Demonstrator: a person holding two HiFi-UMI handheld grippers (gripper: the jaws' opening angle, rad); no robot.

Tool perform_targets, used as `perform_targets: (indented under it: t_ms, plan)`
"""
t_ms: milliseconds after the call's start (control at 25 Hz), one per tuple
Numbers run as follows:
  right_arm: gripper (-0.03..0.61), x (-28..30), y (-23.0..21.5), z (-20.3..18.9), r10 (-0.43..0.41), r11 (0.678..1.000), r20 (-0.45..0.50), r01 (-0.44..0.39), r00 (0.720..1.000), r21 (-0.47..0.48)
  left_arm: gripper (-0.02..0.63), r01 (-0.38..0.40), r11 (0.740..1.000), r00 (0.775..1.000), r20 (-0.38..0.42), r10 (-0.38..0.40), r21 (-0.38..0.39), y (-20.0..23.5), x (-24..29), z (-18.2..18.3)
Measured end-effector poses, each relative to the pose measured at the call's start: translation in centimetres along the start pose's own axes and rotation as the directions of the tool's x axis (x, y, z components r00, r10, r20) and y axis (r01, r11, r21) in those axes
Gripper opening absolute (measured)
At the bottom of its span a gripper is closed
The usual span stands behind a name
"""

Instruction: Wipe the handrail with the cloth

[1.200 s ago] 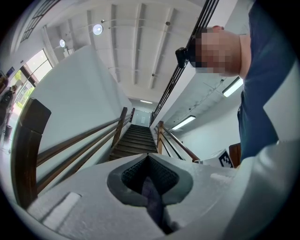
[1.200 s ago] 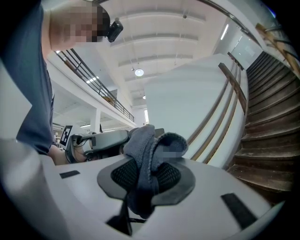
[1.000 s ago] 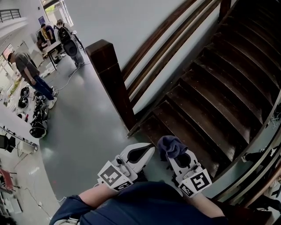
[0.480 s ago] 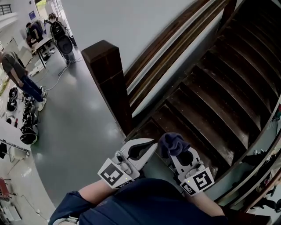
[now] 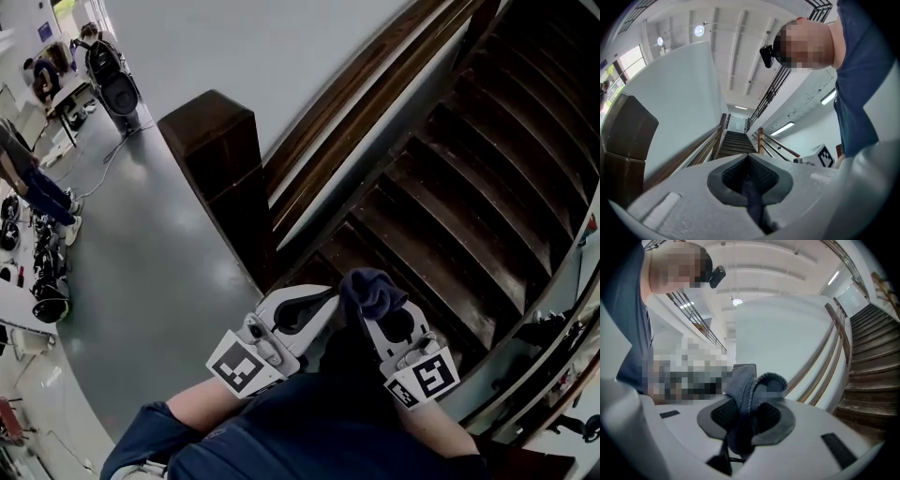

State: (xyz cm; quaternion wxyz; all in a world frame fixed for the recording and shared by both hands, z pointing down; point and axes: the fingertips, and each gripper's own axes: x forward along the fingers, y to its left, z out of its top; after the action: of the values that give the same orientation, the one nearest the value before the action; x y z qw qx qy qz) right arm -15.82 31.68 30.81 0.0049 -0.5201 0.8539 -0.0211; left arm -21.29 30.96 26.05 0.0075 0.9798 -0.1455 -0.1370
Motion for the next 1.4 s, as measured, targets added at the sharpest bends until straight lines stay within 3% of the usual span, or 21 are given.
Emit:
perform_targets:
  t_ms: [400,1000,1240,1400]
  plan:
    - [0.094,7.1,-6.8,0.0,0.044,0.999,0.008,-0.044,0.999,0.018,0.005,-0.029,0.999,0.999,-0.017,0.03,0.023,6.7,5.3,-1.1]
    - [0.094,19.9,-29.4,-1.7,0.088,0.991,0.029,-0.09,0.996,0.094,0.005,-0.101,0.994,0.992,-0.069,0.104,0.037,22.5,23.1,-7.2]
    - [0.094,25.0,-37.8,-0.1,0.124,0.979,-0.005,-0.122,0.992,0.161,0.005,-0.163,0.986,0.979,-0.124,0.164,0.02,28.2,30.3,-7.0]
    - [0.094,28.4,-41.2,1.7,0.174,0.975,-0.037,-0.166,0.984,0.149,0.005,-0.209,0.978,0.968,-0.139,0.209,0.018,31.7,33.0,-5.7]
